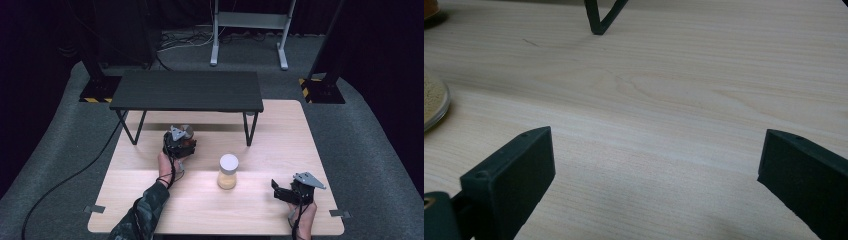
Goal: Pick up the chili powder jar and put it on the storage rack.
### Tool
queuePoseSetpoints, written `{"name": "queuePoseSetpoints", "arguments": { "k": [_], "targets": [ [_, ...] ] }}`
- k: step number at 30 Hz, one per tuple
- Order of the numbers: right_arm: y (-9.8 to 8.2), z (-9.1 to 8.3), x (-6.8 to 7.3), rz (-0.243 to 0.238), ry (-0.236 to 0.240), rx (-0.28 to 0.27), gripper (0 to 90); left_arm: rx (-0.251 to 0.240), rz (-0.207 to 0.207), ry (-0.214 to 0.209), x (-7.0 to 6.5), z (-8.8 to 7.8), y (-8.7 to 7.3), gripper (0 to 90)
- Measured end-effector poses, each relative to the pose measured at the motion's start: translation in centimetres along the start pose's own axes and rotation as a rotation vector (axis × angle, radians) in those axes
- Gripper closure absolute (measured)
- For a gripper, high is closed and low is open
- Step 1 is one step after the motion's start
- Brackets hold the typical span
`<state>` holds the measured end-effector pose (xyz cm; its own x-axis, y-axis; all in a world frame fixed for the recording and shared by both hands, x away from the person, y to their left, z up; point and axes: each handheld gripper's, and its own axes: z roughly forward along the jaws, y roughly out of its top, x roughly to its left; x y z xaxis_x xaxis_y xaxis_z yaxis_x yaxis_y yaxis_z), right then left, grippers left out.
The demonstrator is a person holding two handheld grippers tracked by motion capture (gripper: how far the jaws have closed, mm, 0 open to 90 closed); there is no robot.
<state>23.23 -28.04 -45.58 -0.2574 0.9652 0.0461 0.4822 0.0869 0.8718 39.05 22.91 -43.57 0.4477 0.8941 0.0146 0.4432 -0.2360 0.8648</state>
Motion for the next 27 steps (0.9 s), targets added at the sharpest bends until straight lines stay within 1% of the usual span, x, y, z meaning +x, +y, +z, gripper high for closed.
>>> {"name": "queuePoseSetpoints", "arguments": {
  "k": [2,6,12,18,25,27],
  "targets": [
    [0.1,0.0,0.0,-0.001,0.002,0.004,0.7,0.003,0.005,-0.003,0.0,-0.1,0.1,31.8],
    [0.0,0.0,0.0,0.0,0.001,0.001,0.7,0.0,0.0,-0.007,0.1,-0.4,0.2,31.7],
    [0.0,0.0,0.0,0.0,0.0,0.003,0.7,0.0,0.012,-0.015,0.2,-0.9,0.4,31.7],
    [0.0,0.0,0.0,0.0,-0.001,0.002,0.7,-0.008,0.008,-0.024,0.4,-1.3,0.6,31.7],
    [0.1,0.1,0.0,0.0,0.0,0.008,0.7,-0.005,0.017,-0.037,0.6,-2.2,0.8,31.7],
    [0.1,0.1,0.0,-0.003,0.002,0.007,0.7,-0.007,0.013,-0.038,0.6,-2.3,0.8,31.7]
  ]
}}
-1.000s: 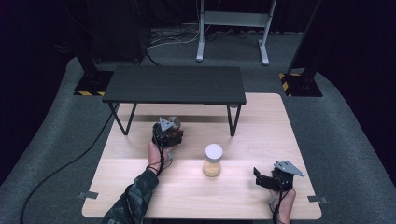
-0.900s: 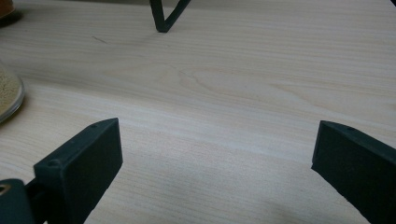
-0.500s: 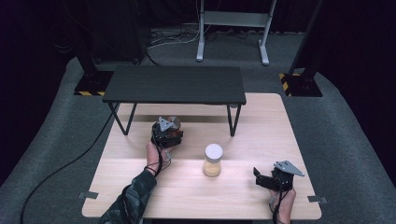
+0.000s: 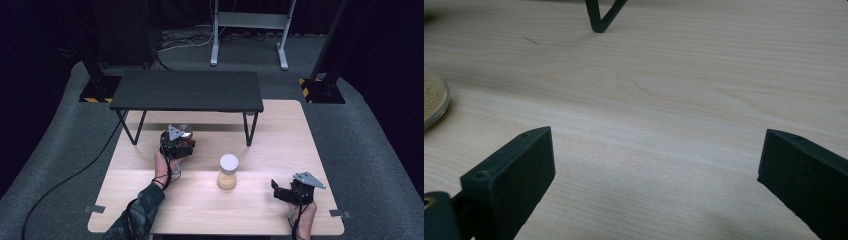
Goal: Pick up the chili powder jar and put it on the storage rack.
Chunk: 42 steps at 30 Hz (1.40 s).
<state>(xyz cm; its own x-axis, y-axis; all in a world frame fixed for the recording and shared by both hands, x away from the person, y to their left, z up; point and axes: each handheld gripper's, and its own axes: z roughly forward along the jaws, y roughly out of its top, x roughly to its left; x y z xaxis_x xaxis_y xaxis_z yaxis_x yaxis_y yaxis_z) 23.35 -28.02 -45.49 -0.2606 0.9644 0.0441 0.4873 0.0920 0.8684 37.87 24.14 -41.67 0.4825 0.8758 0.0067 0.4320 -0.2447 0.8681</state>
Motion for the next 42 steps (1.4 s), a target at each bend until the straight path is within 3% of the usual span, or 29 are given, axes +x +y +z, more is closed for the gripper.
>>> {"name": "queuePoseSetpoints", "arguments": {
  "k": [28,42],
  "targets": [
    [0.0,0.0,0.1,-0.003,-0.004,-0.001,0.8,0.006,0.051,-0.04,0.1,-2.7,0.9,31.7],
    [0.1,0.1,0.1,-0.005,-0.004,0.006,0.8,0.003,0.058,-0.059,0.5,-3.8,1.8,31.7]
  ]
}}
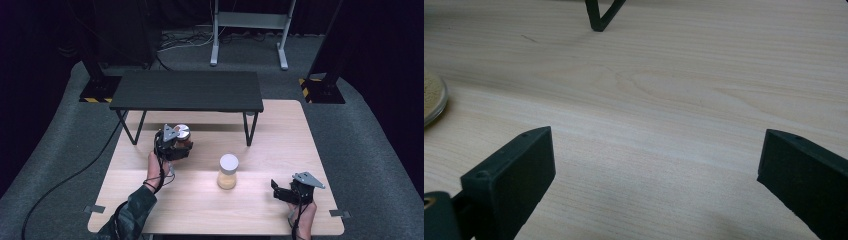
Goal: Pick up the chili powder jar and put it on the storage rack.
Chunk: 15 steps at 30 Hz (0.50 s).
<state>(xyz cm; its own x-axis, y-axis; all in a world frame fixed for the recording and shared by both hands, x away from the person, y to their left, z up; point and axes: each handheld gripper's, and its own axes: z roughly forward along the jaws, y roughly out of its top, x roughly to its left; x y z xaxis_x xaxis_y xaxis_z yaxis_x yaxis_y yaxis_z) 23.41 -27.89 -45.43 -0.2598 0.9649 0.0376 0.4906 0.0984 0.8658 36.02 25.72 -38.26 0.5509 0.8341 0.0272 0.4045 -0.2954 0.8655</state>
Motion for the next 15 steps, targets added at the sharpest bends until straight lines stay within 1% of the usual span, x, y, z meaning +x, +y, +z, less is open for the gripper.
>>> {"name": "queuePoseSetpoints", "arguments": {
  "k": [6,8,12,15],
  "targets": [
    [0.1,0.0,0.0,0.001,0.001,0.003,0.8,-0.002,0.014,-0.011,0.1,-0.5,0.6,31.7],
    [0.0,0.0,0.0,-0.001,0.001,0.003,0.8,-0.008,0.011,-0.015,0.1,-0.8,0.6,31.7],
    [0.1,0.1,0.0,0.0,0.001,0.006,0.9,-0.007,0.02,-0.021,0.2,-1.2,1.1,31.7],
    [0.1,0.1,0.0,0.0,0.003,0.008,0.9,-0.013,0.017,-0.026,0.3,-1.4,1.2,31.7]
  ]
}}
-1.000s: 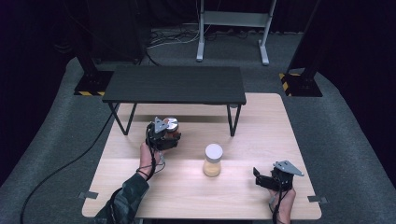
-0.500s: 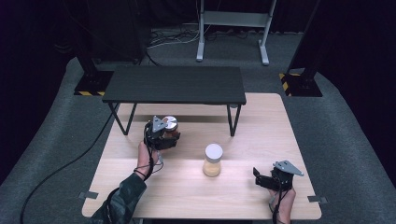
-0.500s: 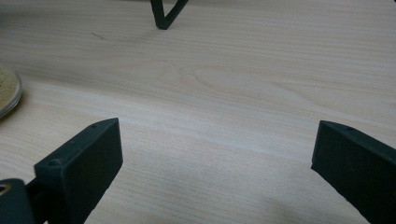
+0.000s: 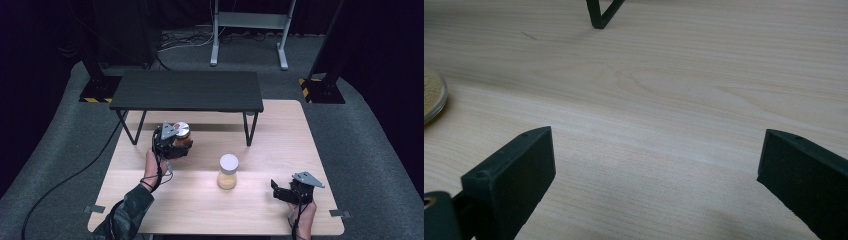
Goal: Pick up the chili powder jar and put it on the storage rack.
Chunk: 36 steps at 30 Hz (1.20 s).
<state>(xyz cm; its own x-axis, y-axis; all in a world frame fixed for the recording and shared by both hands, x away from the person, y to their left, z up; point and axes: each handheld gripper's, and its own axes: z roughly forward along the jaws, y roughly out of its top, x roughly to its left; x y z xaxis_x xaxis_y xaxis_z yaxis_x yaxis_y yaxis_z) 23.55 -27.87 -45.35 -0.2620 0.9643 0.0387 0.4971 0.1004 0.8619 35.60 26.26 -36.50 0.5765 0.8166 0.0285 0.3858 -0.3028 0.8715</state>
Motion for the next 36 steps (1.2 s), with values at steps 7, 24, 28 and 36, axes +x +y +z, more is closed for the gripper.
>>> {"name": "queuePoseSetpoints", "arguments": {
  "k": [7,24,28,36],
  "targets": [
    [-0.1,-0.1,0.0,-0.001,-0.003,-0.006,0.9,-0.002,-0.002,-0.013,-0.1,-0.2,0.3,31.7],
    [-0.1,-0.1,0.0,-0.001,-0.003,-0.008,1.0,-0.006,0.011,-0.039,-0.2,-0.7,1.7,31.7],
    [-0.2,-0.1,0.1,-0.002,-0.004,-0.008,1.0,-0.004,0.016,-0.048,-0.1,-0.8,2.0,31.7],
    [-0.1,-0.1,0.1,-0.003,-0.006,-0.008,1.0,-0.006,0.006,-0.057,0.3,-1.0,2.5,31.7]
  ]
}}
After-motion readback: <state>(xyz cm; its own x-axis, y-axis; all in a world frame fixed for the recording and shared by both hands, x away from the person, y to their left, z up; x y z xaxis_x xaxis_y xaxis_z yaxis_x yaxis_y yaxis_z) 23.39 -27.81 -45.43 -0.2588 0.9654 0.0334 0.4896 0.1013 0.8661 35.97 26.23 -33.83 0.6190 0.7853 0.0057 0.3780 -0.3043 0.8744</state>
